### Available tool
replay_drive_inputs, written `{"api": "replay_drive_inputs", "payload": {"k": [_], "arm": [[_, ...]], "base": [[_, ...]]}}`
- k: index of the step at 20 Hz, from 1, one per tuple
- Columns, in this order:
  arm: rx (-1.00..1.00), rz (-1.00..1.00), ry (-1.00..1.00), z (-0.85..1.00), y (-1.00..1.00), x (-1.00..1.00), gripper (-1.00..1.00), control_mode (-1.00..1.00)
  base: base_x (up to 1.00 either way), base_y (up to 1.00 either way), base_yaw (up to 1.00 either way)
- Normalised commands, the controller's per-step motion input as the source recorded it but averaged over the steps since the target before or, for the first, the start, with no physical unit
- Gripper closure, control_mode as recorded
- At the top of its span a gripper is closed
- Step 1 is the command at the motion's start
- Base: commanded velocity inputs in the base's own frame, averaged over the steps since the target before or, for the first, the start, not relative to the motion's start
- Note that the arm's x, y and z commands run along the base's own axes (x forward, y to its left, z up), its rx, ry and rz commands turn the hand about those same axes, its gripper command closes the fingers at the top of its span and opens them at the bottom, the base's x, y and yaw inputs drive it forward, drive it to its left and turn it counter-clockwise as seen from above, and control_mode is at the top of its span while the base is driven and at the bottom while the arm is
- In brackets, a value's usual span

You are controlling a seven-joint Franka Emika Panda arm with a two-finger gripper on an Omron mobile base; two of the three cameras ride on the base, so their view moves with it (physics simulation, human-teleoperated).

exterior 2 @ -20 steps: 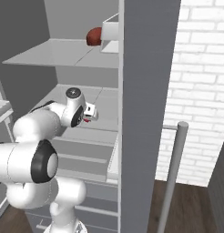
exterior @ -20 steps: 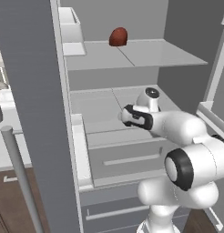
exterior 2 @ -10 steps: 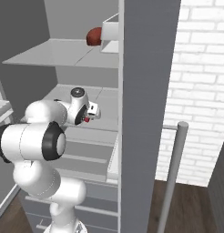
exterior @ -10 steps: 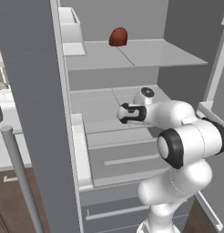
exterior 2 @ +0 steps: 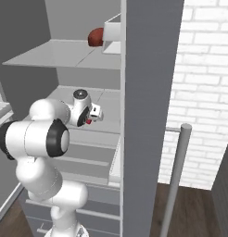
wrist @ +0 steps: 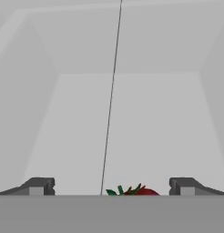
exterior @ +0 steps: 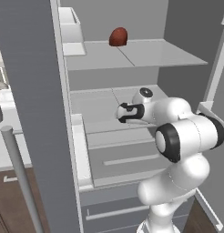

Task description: Take the strawberry from the fridge and place it on top of the pancake, located on the dining counter.

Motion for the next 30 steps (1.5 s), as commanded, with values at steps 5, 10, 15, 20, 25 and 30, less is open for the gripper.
{"api": "replay_drive_inputs", "payload": {"k": [5, 10, 15, 20, 25, 30], "arm": [[0.0, 0.0, 0.0, -0.28, 0.0, 0.0, -1.0, -1.0], [0.0, 0.0, 0.0, -0.33, -0.03, -0.01, -1.0, -1.0], [0.0, 0.0, 0.0, -0.32, -0.1, -0.06, -1.0, -1.0], [0.0, 0.0, 0.0, -0.32, -0.03, -0.02, -1.0, -1.0], [0.0, 0.0, 0.0, -0.14, -0.13, -0.2, -1.0, -1.0], [0.0, 0.0, 0.0, -0.21, -0.01, -0.12, -1.0, -1.0]], "base": [[0.0, 0.0, 0.0], [0.0, 0.0, 0.0], [0.0, 0.0, 0.0], [0.0, 0.0, 0.0], [0.0, 0.0, 0.0], [0.0, 0.0, 0.0]]}}
